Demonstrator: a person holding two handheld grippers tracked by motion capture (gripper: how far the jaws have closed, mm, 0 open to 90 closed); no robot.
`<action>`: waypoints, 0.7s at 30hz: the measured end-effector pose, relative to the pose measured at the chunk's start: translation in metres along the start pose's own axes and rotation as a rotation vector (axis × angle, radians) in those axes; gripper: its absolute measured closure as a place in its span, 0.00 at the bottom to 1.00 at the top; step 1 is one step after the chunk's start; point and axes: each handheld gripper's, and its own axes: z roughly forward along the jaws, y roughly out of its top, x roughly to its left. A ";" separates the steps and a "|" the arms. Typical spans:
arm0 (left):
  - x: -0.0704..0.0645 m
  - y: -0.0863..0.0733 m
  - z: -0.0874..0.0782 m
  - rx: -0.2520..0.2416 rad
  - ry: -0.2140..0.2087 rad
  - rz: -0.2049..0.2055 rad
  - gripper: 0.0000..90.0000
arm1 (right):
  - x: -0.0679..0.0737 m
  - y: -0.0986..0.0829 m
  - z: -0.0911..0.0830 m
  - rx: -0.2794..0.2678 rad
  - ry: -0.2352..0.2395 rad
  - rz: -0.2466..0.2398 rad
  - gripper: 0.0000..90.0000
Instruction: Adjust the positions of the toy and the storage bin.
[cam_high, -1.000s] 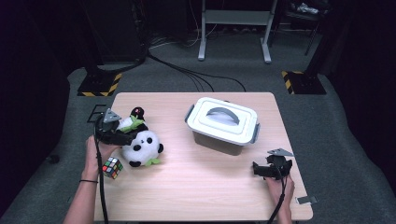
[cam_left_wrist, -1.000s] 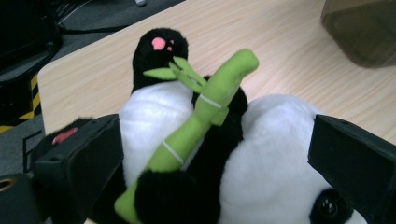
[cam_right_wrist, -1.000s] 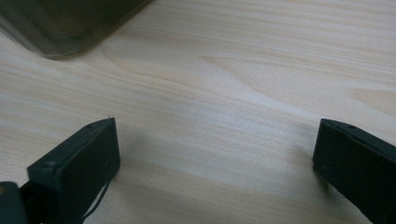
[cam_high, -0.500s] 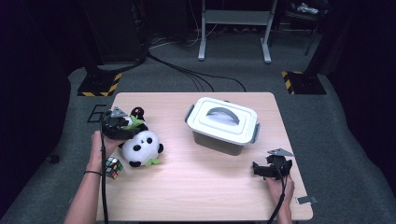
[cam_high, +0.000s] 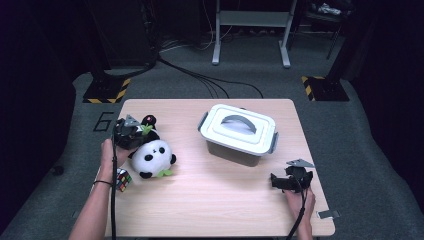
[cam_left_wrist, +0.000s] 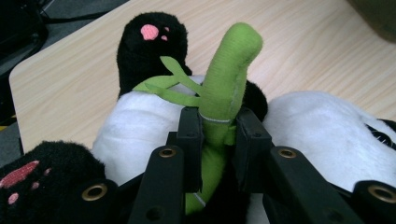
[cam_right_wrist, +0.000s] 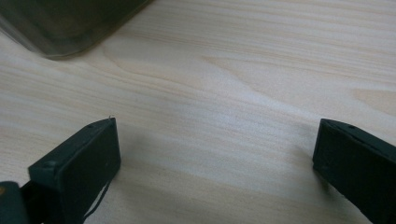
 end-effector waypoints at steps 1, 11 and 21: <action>0.000 0.001 -0.001 -0.004 -0.004 0.003 0.84 | 0.000 0.000 0.000 0.000 0.000 0.000 0.00; -0.012 0.002 -0.017 -0.077 -0.059 -0.024 0.86 | 0.000 0.000 0.000 0.003 -0.001 0.006 0.00; -0.029 0.005 -0.034 -0.131 -0.110 -0.008 0.86 | 0.000 0.000 0.000 0.003 0.000 0.005 0.00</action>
